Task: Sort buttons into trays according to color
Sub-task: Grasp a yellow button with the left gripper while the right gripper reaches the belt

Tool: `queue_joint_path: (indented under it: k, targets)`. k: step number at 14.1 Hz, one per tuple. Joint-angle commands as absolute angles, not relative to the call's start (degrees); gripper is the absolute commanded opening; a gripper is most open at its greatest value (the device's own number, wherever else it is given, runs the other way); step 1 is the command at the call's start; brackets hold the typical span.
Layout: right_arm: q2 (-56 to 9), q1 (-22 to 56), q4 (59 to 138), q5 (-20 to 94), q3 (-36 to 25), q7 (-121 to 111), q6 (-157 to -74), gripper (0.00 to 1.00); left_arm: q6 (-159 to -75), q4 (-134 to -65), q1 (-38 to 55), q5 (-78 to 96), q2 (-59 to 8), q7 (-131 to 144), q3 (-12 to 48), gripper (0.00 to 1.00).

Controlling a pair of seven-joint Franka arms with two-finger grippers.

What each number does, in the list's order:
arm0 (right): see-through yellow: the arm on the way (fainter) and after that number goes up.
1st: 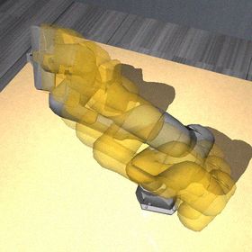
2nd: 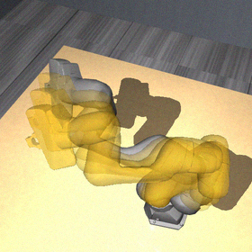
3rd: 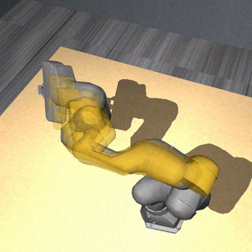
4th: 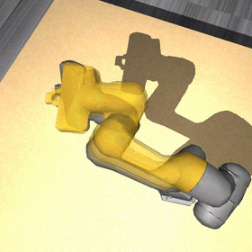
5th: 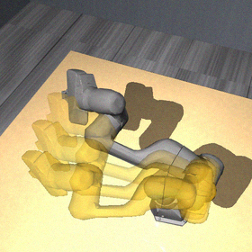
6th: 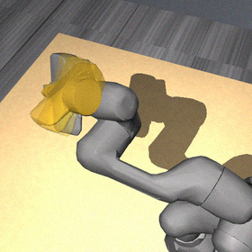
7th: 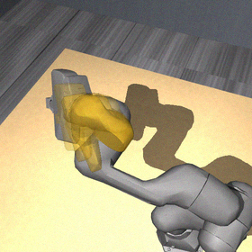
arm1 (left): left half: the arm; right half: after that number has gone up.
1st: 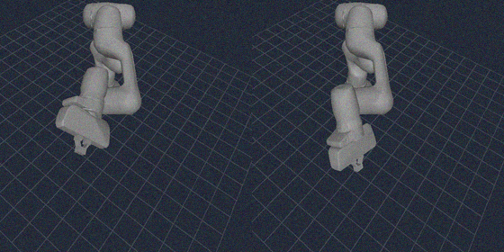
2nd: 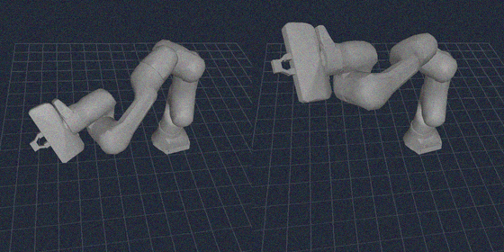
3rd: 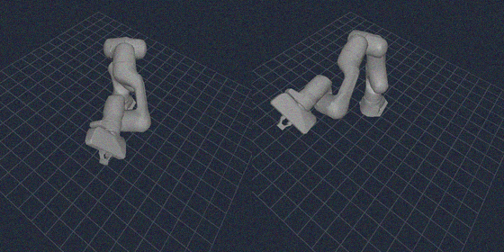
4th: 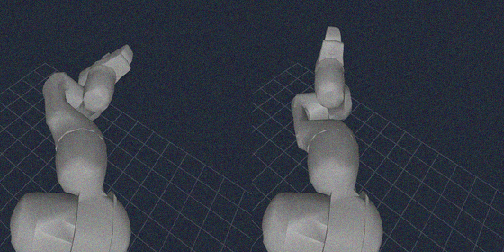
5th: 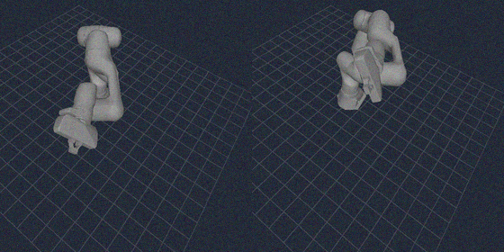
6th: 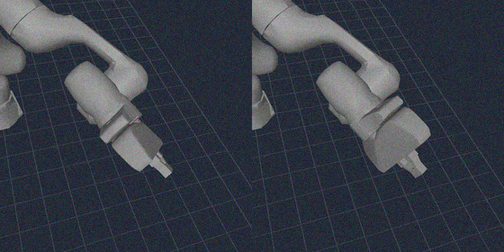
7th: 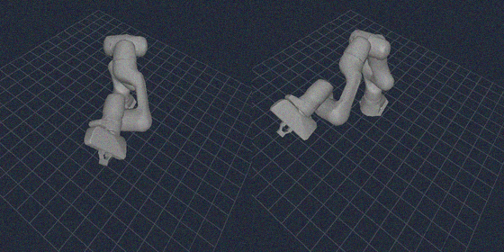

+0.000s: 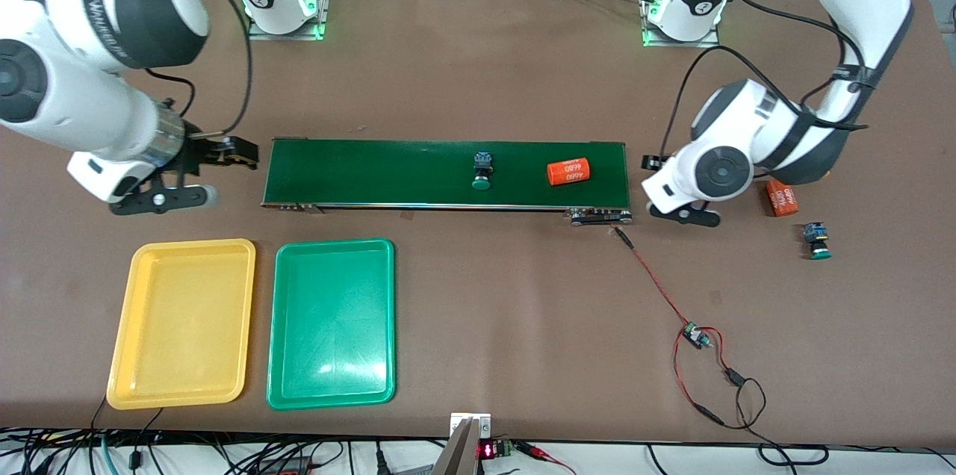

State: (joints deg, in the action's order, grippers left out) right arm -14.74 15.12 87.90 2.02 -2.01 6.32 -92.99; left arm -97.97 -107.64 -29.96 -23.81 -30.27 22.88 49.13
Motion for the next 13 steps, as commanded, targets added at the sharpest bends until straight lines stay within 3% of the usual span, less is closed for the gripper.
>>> queue_joint_path:
  k: [1, 5, 9, 13]
  targets:
    - [-16.0, 18.8, 87.7, 3.5, -2.3, 11.1, -93.7, 1.00, -98.3, -108.5, -33.7, -24.3, -31.5, 24.2, 49.9, 1.00]
    - [-19.3, 24.9, 87.7, 6.1, -2.3, 19.4, -97.6, 1.00, -102.0, -110.0, -39.5, -24.1, -34.3, 25.0, 49.7, 1.00]
    - [-23.6, 32.7, 87.7, 6.0, -2.3, 29.1, -102.4, 1.00, -113.4, -117.2, -40.3, -24.2, -34.3, 28.4, 49.6, 1.00]
    - [-28.2, 37.6, 87.7, 5.8, -2.3, 36.4, -108.6, 1.00, -114.7, -120.7, -40.8, -24.9, -34.3, 28.6, 49.4, 1.00]
